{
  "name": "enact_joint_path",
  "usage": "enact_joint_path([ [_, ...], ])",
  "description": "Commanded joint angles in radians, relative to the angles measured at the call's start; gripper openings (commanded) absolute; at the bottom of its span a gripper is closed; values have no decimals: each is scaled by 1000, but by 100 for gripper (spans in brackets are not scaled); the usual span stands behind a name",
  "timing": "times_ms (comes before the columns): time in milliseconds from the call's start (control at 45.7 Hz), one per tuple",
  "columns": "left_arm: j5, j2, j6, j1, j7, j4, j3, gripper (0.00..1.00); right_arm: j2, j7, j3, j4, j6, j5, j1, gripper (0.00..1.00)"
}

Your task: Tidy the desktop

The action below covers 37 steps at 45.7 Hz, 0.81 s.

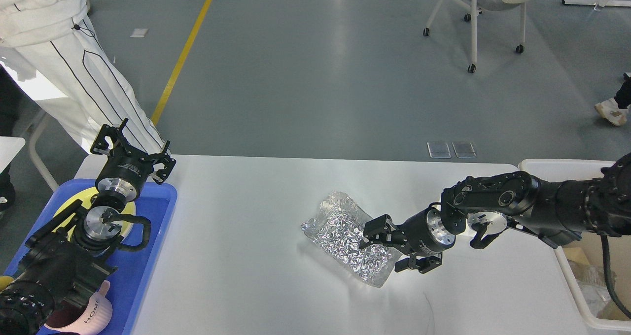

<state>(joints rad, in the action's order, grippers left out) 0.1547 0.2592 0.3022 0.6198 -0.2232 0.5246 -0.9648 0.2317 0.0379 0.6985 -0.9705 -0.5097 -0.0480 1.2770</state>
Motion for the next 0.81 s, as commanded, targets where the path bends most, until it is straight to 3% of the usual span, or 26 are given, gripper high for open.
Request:
enact_joint_path([
  [0, 0, 0, 0, 0, -1, 0, 0, 98, -14, 0, -2, 55, 13, 2, -42, 97],
  [44, 0, 0, 0, 0, -1, 0, 0, 98, -15, 2, -4, 75, 20, 4, -59, 95],
  [131, 0, 0, 0, 0, -1, 0, 0, 98, -18, 7, -5, 105, 30, 4, -87, 79],
  [197, 0, 0, 0, 0, -1, 0, 0, 98, -22, 8, -11, 115, 49, 4, -97, 62],
  [284, 0, 0, 0, 0, -1, 0, 0, 98, -22, 7, -14, 115, 85, 0, -100, 29],
  [372, 0, 0, 0, 0, -1, 0, 0, 98, -20, 8, -14, 113, 100, -3, -100, 15],
  [416, 0, 0, 0, 0, -1, 0, 0, 98, -20, 8, -16, 111, 100, -3, -96, 0],
  [787, 0, 0, 0, 0, -1, 0, 0, 98, -20, 8, -42, 107, 140, -1, -100, 0],
])
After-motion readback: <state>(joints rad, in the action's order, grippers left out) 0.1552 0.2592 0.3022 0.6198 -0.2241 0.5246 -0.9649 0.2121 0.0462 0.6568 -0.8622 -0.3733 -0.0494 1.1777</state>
